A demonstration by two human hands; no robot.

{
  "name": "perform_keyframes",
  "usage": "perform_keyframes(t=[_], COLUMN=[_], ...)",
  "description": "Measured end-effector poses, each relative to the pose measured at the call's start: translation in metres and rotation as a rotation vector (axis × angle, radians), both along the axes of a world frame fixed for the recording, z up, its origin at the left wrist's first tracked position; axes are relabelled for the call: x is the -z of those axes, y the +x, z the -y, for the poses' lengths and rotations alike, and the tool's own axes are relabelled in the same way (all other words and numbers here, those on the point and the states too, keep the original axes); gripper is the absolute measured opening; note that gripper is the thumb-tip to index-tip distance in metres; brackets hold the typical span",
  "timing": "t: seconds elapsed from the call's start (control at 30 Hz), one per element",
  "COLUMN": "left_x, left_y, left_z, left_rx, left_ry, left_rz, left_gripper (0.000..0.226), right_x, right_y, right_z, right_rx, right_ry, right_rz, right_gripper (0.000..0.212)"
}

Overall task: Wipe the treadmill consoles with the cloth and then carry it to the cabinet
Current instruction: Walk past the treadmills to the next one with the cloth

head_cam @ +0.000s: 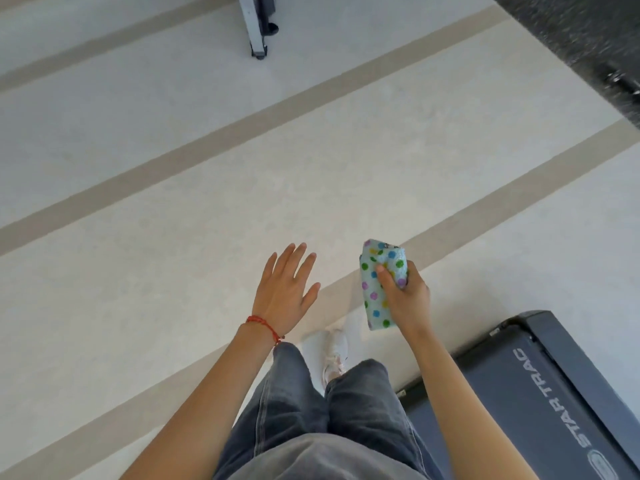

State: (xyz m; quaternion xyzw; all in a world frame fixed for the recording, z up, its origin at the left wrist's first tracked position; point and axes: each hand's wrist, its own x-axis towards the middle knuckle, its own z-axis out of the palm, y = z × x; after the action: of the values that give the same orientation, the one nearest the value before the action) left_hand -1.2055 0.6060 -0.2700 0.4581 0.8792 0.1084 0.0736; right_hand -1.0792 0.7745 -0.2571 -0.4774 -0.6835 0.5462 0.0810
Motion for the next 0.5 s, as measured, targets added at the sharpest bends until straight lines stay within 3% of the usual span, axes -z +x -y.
perform_keyframes(t=[0.3, 0.5], left_x=[-0.007, 0.0], left_y=[-0.079, -0.127], left_z=[-0.166, -0.285], left_rx=[0.287, 0.528], left_ry=[-0.011, -0.004], left_rz=[-0.037, -0.015], left_gripper=[0.054, 0.052], right_x=[-0.001, 0.0], right_y=[-0.036, -0.055], right_z=[-0.119, -0.194], right_rx=[0.305, 0.583], right_ry=[-0.029, -0.045], right_rz=[-0.005, -0.008], right_gripper=[0.024, 0.018])
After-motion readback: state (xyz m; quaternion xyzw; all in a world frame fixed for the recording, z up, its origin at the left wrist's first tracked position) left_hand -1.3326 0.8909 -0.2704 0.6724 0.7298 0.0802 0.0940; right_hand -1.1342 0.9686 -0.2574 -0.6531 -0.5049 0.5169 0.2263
